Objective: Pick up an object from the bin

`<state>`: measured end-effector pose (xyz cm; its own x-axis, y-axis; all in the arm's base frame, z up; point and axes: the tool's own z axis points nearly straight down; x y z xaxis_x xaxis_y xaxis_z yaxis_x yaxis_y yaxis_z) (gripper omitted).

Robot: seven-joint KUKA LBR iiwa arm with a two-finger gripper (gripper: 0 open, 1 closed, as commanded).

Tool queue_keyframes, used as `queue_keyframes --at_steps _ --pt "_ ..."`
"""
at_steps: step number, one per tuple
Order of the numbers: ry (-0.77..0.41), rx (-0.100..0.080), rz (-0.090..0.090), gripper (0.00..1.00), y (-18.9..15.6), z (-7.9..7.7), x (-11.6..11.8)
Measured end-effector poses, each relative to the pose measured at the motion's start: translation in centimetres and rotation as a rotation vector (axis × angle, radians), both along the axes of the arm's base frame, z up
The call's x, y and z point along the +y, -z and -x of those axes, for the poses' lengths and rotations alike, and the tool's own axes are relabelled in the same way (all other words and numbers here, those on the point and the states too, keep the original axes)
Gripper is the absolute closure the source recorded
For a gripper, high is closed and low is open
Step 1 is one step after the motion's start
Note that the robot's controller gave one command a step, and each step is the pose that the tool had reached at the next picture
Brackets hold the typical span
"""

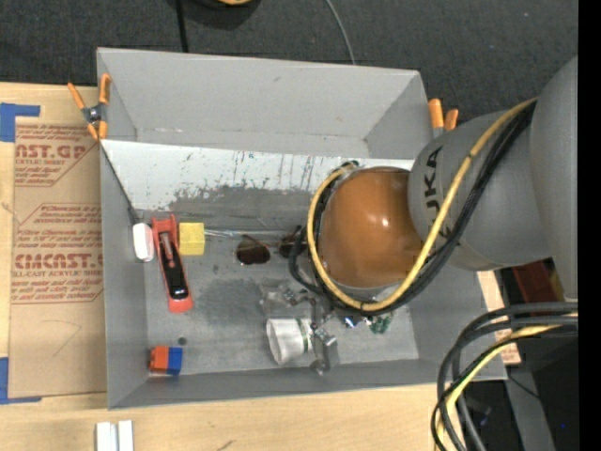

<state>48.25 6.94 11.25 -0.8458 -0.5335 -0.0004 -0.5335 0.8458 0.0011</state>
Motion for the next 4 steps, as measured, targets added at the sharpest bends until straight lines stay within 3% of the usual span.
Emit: queue_keyframes --at_steps 1,2,4 --pt "-0.177 -0.016 -0.002 0.0 4.1 -0.52 0.49" --pt "-0.179 -0.001 -0.001 1.0 4.27 -0.09 0.36" --pt "-0.18 -0.001 -0.002 1.0 4.12 -0.04 0.33"
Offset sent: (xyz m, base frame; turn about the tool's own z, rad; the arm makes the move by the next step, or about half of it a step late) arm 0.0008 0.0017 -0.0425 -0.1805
